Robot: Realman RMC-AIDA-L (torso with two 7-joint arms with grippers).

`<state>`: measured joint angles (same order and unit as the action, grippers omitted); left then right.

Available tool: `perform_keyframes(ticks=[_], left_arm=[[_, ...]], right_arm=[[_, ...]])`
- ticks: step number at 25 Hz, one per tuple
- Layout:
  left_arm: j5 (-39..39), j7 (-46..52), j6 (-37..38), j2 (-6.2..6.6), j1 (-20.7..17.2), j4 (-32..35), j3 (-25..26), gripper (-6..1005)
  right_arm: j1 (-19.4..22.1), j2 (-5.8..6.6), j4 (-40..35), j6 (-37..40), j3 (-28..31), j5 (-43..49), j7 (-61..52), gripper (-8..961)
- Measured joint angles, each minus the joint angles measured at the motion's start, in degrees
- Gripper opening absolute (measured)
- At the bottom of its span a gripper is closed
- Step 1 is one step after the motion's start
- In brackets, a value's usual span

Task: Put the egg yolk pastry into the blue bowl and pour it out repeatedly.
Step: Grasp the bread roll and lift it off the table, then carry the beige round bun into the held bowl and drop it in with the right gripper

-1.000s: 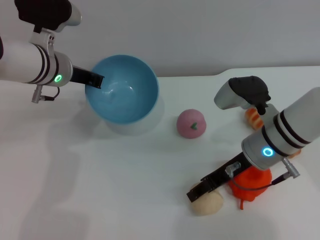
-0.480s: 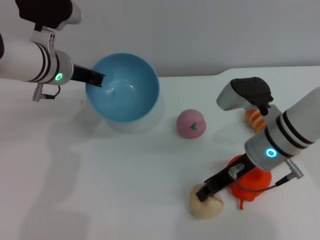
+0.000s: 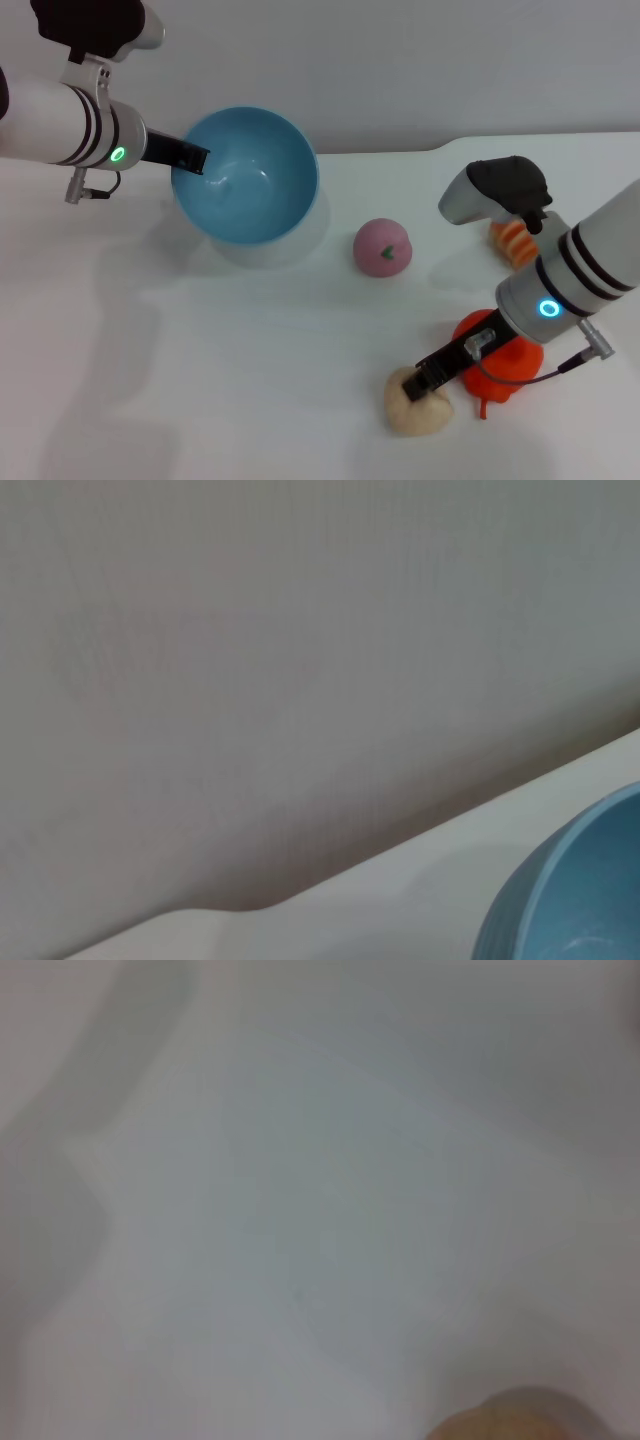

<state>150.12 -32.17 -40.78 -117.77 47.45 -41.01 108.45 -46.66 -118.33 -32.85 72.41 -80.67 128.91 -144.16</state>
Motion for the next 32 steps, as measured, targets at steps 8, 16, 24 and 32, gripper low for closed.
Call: perform_keyframes(ticks=[8, 16, 24, 32], left_arm=[[0.0, 0.0, -0.2, -0.05, 0.0, 0.0, -0.1, 0], [0.0, 0.0, -0.9, -0.03, 0.0, -0.1, -0.2, 0], [0.0, -0.2, -5.5, 0.00, 0.5, -0.4, -0.2, -1], [0.0, -0.2, -7.4, -0.02, 1.1, -0.5, -0.2, 0]], right_arm=[[6.3, -0.28, -12.0, 0.2, 0.5, 0.1, 0.1, 2], [8.3, -0.20, -18.6, 0.8, 1.4, -3.1, 1.5, 10], [8.2, -0.12, -25.8, 1.3, 5.7, -7.0, 4.1, 19], [6.3, -0.05, -26.5, 0.5, 6.3, -11.9, 8.3, 27]])
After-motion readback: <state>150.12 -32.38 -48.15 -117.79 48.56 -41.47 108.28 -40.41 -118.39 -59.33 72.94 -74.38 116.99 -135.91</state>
